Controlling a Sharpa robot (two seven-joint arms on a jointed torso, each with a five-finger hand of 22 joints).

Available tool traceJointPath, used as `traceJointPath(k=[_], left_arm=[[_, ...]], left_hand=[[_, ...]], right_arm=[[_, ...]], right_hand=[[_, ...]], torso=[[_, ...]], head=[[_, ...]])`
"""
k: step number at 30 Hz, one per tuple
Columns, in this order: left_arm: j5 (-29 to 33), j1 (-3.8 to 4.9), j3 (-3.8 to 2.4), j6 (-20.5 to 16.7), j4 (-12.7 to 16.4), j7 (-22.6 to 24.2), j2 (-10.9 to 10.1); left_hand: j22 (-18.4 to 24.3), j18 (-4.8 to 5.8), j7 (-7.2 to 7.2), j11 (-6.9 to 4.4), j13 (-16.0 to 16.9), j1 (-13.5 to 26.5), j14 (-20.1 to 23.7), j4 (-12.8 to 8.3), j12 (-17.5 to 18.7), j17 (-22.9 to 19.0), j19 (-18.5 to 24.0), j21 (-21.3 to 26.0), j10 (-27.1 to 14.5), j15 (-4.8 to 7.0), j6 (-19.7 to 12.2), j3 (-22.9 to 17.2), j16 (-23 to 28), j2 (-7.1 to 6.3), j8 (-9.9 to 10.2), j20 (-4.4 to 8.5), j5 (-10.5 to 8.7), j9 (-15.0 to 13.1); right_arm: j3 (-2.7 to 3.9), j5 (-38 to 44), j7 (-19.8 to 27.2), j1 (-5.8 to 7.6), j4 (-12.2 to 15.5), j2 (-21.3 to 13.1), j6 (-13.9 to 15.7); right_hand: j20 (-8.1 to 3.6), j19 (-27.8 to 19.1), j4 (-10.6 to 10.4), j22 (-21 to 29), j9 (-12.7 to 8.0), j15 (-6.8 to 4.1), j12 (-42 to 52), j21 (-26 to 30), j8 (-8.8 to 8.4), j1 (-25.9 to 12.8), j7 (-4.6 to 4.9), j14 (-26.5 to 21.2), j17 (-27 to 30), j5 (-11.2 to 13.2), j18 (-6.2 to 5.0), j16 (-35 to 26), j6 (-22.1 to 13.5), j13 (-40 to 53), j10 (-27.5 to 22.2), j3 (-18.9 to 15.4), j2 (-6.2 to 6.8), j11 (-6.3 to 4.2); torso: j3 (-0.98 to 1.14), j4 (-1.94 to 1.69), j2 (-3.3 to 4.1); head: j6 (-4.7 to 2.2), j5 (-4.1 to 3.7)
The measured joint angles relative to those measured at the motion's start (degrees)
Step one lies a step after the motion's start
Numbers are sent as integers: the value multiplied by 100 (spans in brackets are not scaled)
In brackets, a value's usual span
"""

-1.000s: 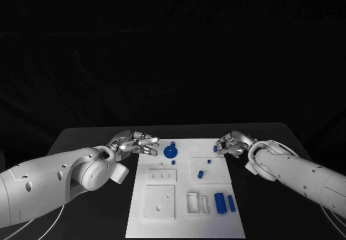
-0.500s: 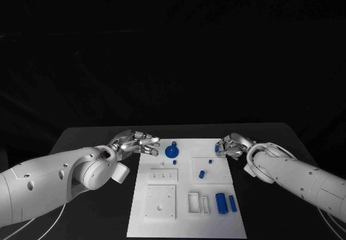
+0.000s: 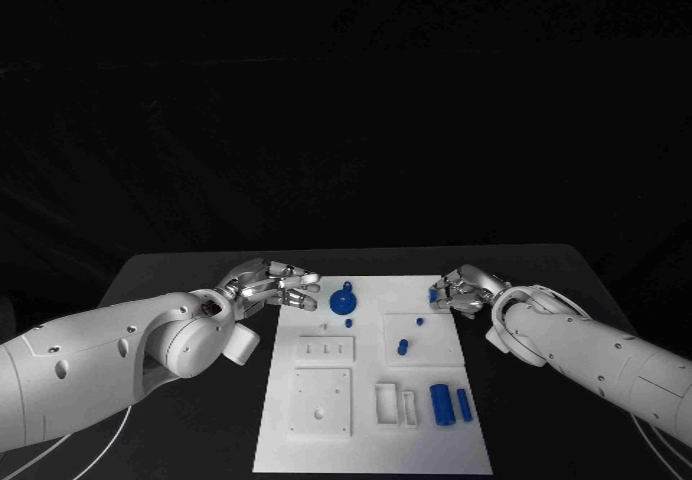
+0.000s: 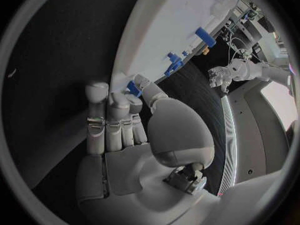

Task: Assemble the parts on the task board

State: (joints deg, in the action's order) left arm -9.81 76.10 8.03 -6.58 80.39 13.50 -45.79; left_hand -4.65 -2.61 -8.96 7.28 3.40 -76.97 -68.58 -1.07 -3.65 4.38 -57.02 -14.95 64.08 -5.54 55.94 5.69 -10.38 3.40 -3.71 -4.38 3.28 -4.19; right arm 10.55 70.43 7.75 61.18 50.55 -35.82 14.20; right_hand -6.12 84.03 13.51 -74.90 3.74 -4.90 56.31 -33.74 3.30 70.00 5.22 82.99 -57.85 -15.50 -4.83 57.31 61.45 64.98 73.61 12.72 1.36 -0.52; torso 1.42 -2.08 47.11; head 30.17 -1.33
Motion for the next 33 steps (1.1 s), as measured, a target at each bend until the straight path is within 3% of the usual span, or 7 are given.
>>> traceJointPath(k=[10, 25, 30, 33], left_arm=[[-3, -1, -2, 23, -5, -12, 1], [-8, -2, 0, 59, -9, -38, 3], [-15, -2, 0, 62, -41, -51, 6], [-30, -2, 0, 60, -58, -73, 4]], left_hand=[[0, 0, -1, 21, 0, 22, 0, 0, 0, 0, 0, 0, -21, 0, 1, 0, 22, 22, 0, 0, 0, -5], [0, 0, -2, 21, 0, 22, 0, 0, 0, 0, 0, 0, -21, 0, 2, 0, 22, 22, 0, 0, 0, -5], [0, 0, -2, 21, 0, 22, -2, 0, 0, 3, -11, 0, -21, 2, 2, 0, 22, 22, 0, -11, 0, -4], [-23, -1, -2, 13, 0, 2, -120, 0, 0, 43, -99, -25, -13, 70, 2, 0, -105, 43, 0, 31, 0, -4]], right_arm=[[-1, -15, 13, -12, 5, 24, 36], [-1, -23, 18, -35, 28, 42, 123], [-12, -22, -32, -57, 165, -14, 190], [-12, -21, -83, -54, 288, -78, 233]], right_hand=[[0, 0, -41, 0, -4, 0, 3, -31, -1, -8, -49, 0, -10, 263, 0, 21, 368, 18, -21, 195, -54, -20], [0, 0, -71, -4, -2, 0, 3, -31, 6, -8, -79, 0, -35, 263, 0, 21, 397, 27, -20, 225, -53, -20], [0, 0, -103, -4, -2, 0, 3, -31, 5, -33, -86, -1, -40, 209, 0, 21, 405, 27, 1, 257, -78, -41], [0, 0, -127, -4, -3, 0, 3, -31, 3, -33, -86, 0, -47, 184, 0, 21, 404, 27, 1, 281, -78, -41]], torso=[[4, -3, -1], [10, 0, -1], [13, 1, -4], [12, 1, -7]], head=[[1, -8], [-14, -14], [-8, -26], [-8, -33]])
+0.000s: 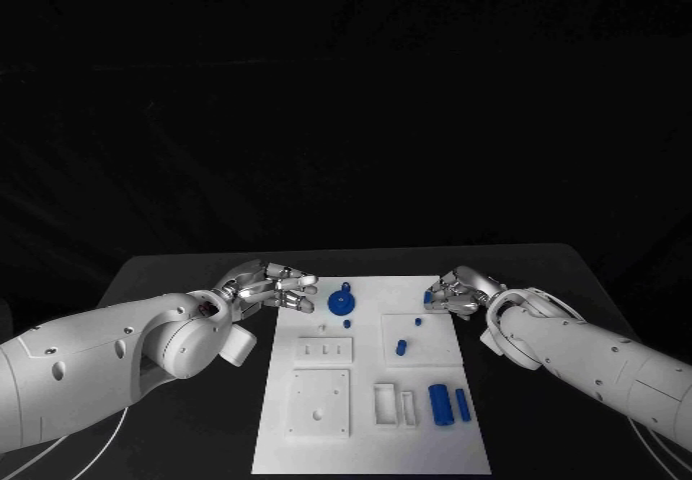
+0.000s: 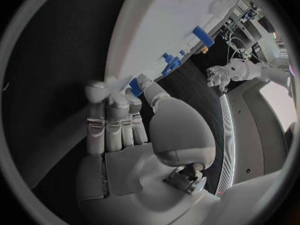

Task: Assemble the parts on the task board

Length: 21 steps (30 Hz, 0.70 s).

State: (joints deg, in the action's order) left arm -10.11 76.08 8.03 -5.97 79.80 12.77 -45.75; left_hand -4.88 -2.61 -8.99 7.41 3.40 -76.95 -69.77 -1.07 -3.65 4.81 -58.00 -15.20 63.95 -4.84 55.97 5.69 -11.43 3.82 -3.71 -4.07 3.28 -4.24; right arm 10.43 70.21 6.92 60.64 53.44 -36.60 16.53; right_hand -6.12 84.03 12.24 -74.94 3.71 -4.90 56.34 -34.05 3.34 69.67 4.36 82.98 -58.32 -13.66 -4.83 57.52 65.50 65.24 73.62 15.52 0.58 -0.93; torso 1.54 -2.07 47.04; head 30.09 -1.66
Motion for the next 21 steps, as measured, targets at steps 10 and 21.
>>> traceJointPath(k=[10, 21], left_arm=[[-110, 1, -2, -4, -56, -179, 17], [-470, 89, 0, 128, -206, -850, 172]], left_hand=[[-235, 0, 147, -217, 0, -37, -249, 0, 0, 478, -291, -444, 513, 222, 210, 0, -907, 118, 0, 236, 44, 13], [-690, 132, 245, -514, 51, 181, -364, 144, -39, 1210, -457, -1181, 1511, 518, 391, 106, -2186, 139, 0, 546, 44, 15]], right_arm=[[3, 17, -185, 110, 434, -148, 109], [2, 177, -506, 281, 1011, -267, 12]], right_hand=[[0, 0, -106, 1, -1, 0, 0, -24, -4, -47, 2, 0, -5, -122, 0, 0, -3, 3, 0, 105, 48, 0], [0, 0, -126, 1, -3, 0, 0, -24, 4, -68, 3, 0, -5, -73, 1, 0, -5, 11, -13, 125, 72, -12]], torso=[[4, 36, -40], [12, 91, -180]], head=[[-25, 15], [4, 86]])
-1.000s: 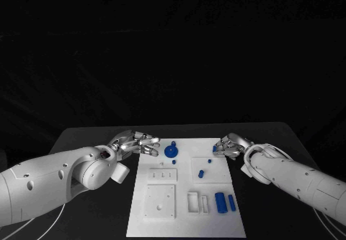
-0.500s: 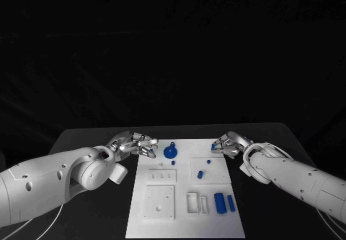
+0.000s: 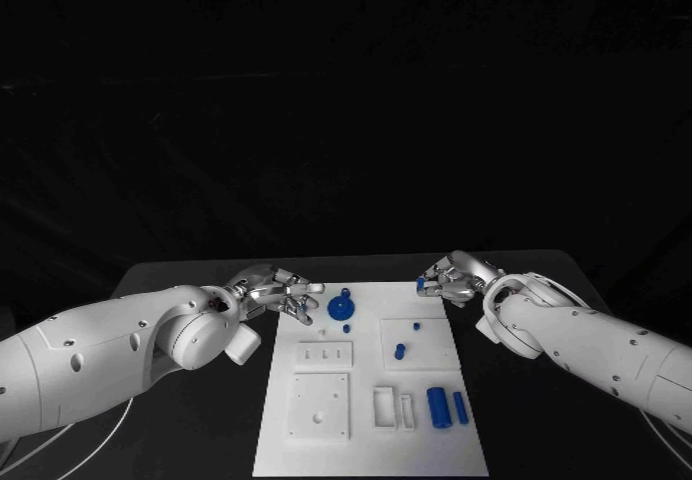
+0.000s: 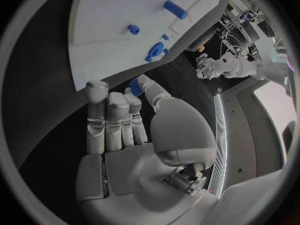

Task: Assemble the parts on the task board

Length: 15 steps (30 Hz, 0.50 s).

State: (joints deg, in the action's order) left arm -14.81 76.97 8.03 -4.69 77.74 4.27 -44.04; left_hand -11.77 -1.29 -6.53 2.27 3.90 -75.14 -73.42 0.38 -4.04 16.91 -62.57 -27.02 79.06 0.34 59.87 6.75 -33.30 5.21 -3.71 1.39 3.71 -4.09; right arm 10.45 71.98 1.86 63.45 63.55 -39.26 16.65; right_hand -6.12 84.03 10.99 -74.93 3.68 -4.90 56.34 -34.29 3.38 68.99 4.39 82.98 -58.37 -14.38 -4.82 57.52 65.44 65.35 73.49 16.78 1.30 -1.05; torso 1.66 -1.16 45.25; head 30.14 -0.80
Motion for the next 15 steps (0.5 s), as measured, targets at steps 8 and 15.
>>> traceJointPath(k=[8, 15], left_arm=[[-225, 86, -3, 183, -126, -565, 195], [-333, 100, 10, 246, -243, -943, 364]], left_hand=[[-878, 1, 233, -291, 620, 350, 3, 53, -968, 845, 2, -1237, 499, 336, 441, -4, -1776, -89, -52, 327, 279, -388], [-1744, 1, 459, -496, 2331, 778, 140, -85, -3069, 1291, 365, -2305, -296, 497, 315, 18, -2920, -229, -412, 505, 1263, -3006]], right_arm=[[0, 235, -281, 42, 624, 17, -301], [-33, 405, -481, 50, 941, 143, -482]], right_hand=[[0, 0, 0, 1, 0, 0, 0, 0, 0, 24, 0, 0, 0, 62, -1, 0, -1, 0, -10, 0, 24, -9], [0, 0, -34, 1, -1, 0, 0, 0, 0, 2, 12, 0, 1, 62, 0, 0, -30, 0, -9, 1, 47, -9]], torso=[[12, 30, -121], [24, 47, -190]], head=[[70, 65], [124, 97]])
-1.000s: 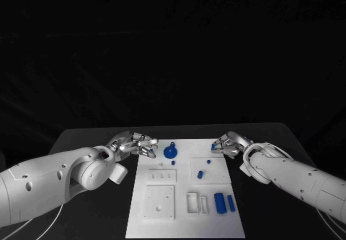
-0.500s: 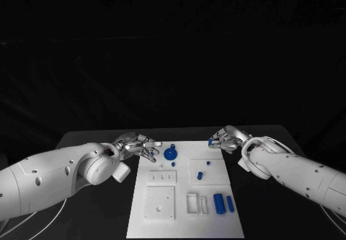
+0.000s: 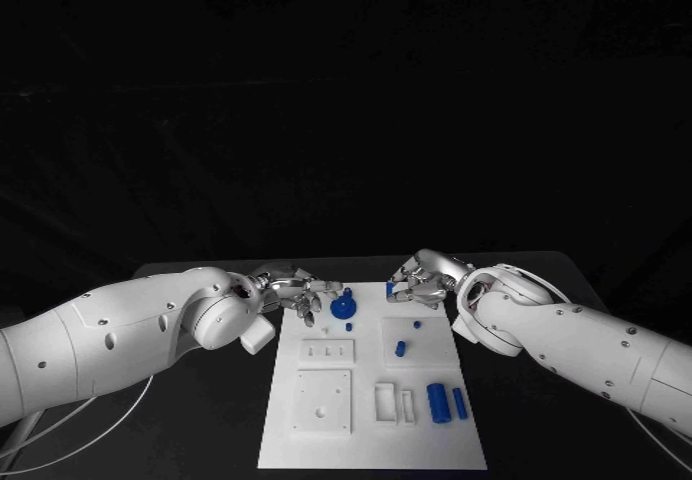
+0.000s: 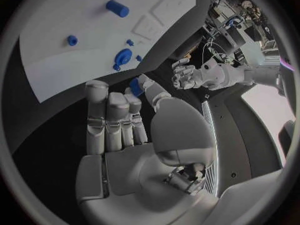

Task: Assemble the parts on the task board

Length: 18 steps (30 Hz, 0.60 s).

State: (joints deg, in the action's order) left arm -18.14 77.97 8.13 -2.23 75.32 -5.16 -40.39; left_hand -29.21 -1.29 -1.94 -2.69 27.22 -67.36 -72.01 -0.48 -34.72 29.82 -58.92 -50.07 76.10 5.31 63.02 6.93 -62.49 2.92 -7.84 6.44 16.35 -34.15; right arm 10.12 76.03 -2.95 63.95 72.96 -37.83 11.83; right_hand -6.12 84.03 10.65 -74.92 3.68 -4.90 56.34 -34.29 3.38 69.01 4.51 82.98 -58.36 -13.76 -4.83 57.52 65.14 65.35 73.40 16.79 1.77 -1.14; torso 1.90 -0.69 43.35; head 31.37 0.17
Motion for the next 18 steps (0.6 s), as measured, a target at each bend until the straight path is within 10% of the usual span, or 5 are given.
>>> traceJointPath(k=[11, 18], left_arm=[[-127, 4, 7, -110, -74, -293, 175], [-303, 4, 11, -234, -74, -428, 236]], left_hand=[[-288, -1, 41, 4, 209, 221, 108, 208, -494, -251, 132, -304, -193, -7, -166, -87, -450, -177, -147, -17, 95, -1340], [-301, -1, -5, 54, 186, 380, 223, 458, -526, -440, 202, -304, -304, -61, -314, -214, -491, -336, -223, -70, -35, -1571]], right_arm=[[-93, 206, -188, 0, 214, 204, -136], [-112, 268, -236, 0, 255, 309, -180]], right_hand=[[0, 0, -30, 0, -2, 0, 0, 0, -1, 22, 15, 0, 0, -45, 0, 0, -17, 0, 0, 30, 22, 0], [0, 0, -46, 1, -3, 0, 0, 0, -1, 22, 15, 0, 1, -44, 0, 0, -17, -1, 0, 46, 22, 0]], torso=[[7, 24, -31], [6, 23, -27]], head=[[26, 26], [25, 18]])
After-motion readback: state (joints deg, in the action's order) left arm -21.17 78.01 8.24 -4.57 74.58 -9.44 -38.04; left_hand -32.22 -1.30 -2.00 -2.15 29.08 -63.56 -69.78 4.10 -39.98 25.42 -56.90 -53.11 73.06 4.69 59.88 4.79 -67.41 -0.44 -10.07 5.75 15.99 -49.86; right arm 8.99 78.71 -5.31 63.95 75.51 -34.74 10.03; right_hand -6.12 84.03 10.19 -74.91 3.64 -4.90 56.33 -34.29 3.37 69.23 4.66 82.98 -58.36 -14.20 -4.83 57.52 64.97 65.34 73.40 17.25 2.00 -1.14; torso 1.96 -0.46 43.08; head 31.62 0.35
